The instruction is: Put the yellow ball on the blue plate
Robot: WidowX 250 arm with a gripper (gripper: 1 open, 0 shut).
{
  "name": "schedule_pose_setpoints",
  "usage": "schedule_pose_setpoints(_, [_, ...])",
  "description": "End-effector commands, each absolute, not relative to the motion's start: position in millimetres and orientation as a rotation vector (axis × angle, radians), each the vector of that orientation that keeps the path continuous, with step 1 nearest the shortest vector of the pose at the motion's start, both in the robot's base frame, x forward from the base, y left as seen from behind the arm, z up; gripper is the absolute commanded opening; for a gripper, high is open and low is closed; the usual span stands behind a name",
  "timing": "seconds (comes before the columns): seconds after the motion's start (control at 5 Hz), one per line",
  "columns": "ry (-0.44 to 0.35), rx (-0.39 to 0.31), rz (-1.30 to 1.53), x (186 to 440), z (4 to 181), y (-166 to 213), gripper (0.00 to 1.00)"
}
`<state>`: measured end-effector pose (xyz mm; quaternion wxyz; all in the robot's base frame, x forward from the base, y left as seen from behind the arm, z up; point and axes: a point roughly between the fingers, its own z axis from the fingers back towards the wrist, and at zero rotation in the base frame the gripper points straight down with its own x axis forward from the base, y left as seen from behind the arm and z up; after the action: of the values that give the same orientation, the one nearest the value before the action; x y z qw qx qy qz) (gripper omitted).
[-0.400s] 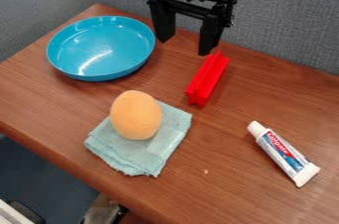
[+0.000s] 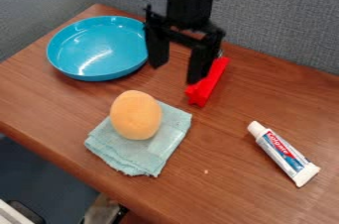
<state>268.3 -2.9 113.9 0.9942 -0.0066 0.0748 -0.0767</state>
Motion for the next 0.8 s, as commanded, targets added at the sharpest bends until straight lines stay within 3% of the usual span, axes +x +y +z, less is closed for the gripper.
schedule_pose_setpoints(0.0, [0.091, 0.011, -0.297, 251, 129.2, 6, 1.00])
schedule_pose_setpoints(0.6, [0.096, 0.037, -0.716, 217, 116.2, 30, 1.00])
